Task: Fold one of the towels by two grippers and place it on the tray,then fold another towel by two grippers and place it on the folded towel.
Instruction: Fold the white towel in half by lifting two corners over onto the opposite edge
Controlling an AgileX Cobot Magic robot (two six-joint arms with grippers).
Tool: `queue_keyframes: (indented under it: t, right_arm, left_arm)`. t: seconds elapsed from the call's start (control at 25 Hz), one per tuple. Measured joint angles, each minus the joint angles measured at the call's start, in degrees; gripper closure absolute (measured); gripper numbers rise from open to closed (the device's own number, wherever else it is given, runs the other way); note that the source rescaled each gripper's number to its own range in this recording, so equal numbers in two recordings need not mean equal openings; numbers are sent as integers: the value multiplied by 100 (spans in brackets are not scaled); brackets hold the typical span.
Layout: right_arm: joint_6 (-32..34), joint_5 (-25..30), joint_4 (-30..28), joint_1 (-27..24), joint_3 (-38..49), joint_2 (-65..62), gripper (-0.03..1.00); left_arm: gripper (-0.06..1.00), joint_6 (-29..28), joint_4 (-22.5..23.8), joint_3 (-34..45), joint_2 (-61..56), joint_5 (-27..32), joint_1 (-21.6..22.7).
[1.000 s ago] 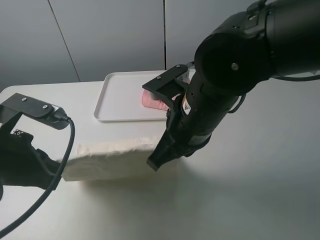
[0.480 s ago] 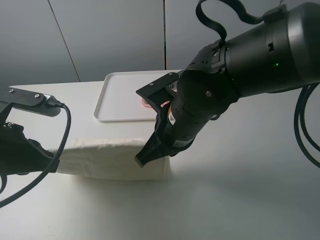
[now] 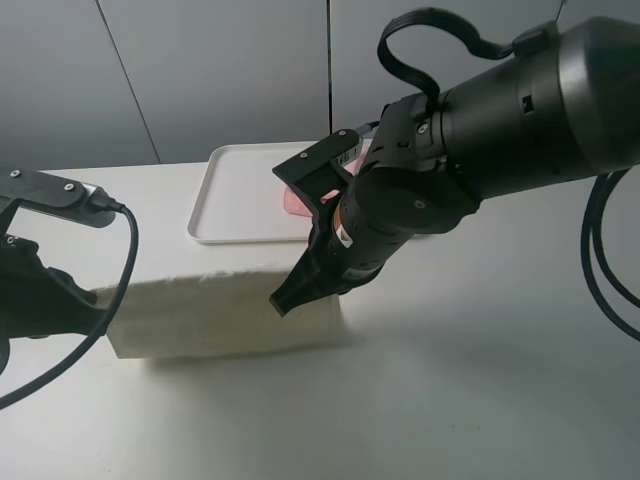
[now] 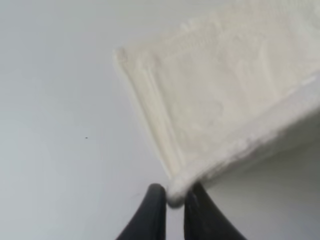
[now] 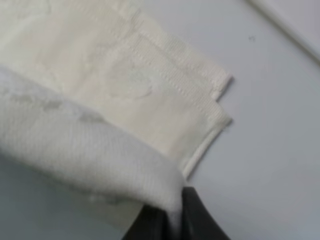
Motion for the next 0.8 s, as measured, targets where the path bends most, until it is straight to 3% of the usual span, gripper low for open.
queue_keyframes:
  t: [0.24,0.4,0.48,0.52,0.56,0.64,0.68,0.76,0.8]
  right_arm:
    - [561,-314,-558,-26,0,12,97]
    - [760,-412,-766,-26,0,260,97]
    - [788,-489,-843,-26,0,460,90]
    - [788,-594,-856,-26,10,521,84]
    - [800,-712,-856,-26,10,573,74]
    - [910,-907,-869,-26,23,599,48]
    - [985,-974,-869,-26,23,599,35]
    - [1086,-1021,-878,-26,23,599,10]
    - [1123,-1021,-878,-26,23,599,4]
  left_arm:
    - [85,-315,418,0,614,-176,0]
    - [85,-1324,1202,0,1061,-312,0]
    - [76,-1668,1456,0,1152,-321,0]
    - [68,-1763,1526,0,1169,-335,0]
    - [54,-1810,1564,0,1180,-334,0]
    - [18,-1860,1599,0,1184,-346,0]
    - [5,-1888,1599,0,1184,-355,0]
    - [-3,-1899,1599,0,1184,-293,0]
    - [-4,-1899,1607,0,1184,-264,0]
